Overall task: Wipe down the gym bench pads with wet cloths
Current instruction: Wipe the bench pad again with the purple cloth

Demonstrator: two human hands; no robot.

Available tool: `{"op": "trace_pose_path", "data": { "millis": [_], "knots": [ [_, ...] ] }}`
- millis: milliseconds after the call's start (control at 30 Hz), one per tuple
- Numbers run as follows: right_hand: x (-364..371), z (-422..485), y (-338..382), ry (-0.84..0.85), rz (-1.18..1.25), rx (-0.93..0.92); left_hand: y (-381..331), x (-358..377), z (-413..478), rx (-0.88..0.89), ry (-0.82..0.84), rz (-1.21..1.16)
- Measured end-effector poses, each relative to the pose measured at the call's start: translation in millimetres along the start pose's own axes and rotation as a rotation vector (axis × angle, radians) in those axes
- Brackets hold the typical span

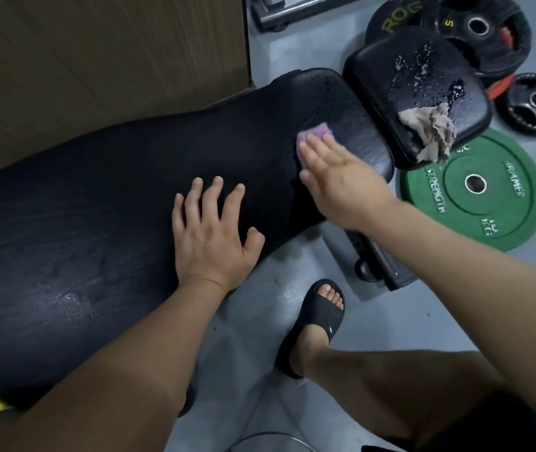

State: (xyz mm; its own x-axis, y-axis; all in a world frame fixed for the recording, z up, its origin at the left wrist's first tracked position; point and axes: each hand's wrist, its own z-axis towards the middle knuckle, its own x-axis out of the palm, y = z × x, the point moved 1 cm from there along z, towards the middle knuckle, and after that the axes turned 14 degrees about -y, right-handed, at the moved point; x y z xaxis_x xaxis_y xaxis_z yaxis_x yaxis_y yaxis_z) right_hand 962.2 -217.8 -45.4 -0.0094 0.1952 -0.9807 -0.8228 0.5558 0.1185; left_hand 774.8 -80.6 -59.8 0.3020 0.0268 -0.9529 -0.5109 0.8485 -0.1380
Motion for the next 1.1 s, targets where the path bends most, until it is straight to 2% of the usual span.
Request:
{"op": "trace_pose_path", "data": {
  "millis": [100, 167, 300, 400, 533, 633, 733, 800, 867, 967, 1000, 1100],
  "knots": [
    [6.6, 10.8, 3.4, 0.006, -0.010, 0.088, -0.3, -0.5, 0.1, -0.002, 0.002, 0.000],
    [4.8, -12.9, 18.1, -0.042, 0.053, 0.031, 0.1, 0.7, -0.2, 0.000, 0.002, -0.005],
    [-0.8, -34.2, 25.3, -0.034, 0.113, -0.128, 1.5, 1.5, 0.7, 0.000, 0.003, 0.000],
    [3.7, 13.9, 9.6, -0.064, 0.073, -0.046, 1.2, 0.9, 0.7, -0.001, 0.010, -0.002],
    [1.8, 50.9, 9.1, -0.002, 0.011, 0.057, 1.3, 0.5, 1.2, -0.001, 0.013, 0.004],
    [-1.6, 12.3, 29.9, -0.070, 0.071, -0.072, 1.2, 1.4, 0.8, 0.007, 0.014, 0.002],
    [-1.5, -3.6, 26.7, 0.006, 0.117, -0.123, 2.8, 1.8, 1.6, 0.012, 0.012, 0.004],
    [1.4, 22.5, 4.3, 0.008, 0.077, -0.065, 2.8, 2.0, 1.7, 0.007, 0.013, -0.002],
    [0.8, 57.1, -17.4, 0.022, 0.012, 0.067, 2.5, 2.0, 2.0, 0.006, 0.019, 0.001],
    [-5.3, 80.0, -12.6, 0.042, -0.019, 0.180, 2.8, 2.8, 2.2, 0.005, 0.023, 0.004],
    [-4.9, 76.5, 0.6, 0.045, -0.017, 0.141, 2.6, 2.6, 2.2, 0.006, 0.024, 0.004],
    [4.5, 46.6, 24.4, 0.014, 0.054, -0.133, 2.6, 1.6, 2.5, 0.005, 0.027, 0.001]
  ]
}}
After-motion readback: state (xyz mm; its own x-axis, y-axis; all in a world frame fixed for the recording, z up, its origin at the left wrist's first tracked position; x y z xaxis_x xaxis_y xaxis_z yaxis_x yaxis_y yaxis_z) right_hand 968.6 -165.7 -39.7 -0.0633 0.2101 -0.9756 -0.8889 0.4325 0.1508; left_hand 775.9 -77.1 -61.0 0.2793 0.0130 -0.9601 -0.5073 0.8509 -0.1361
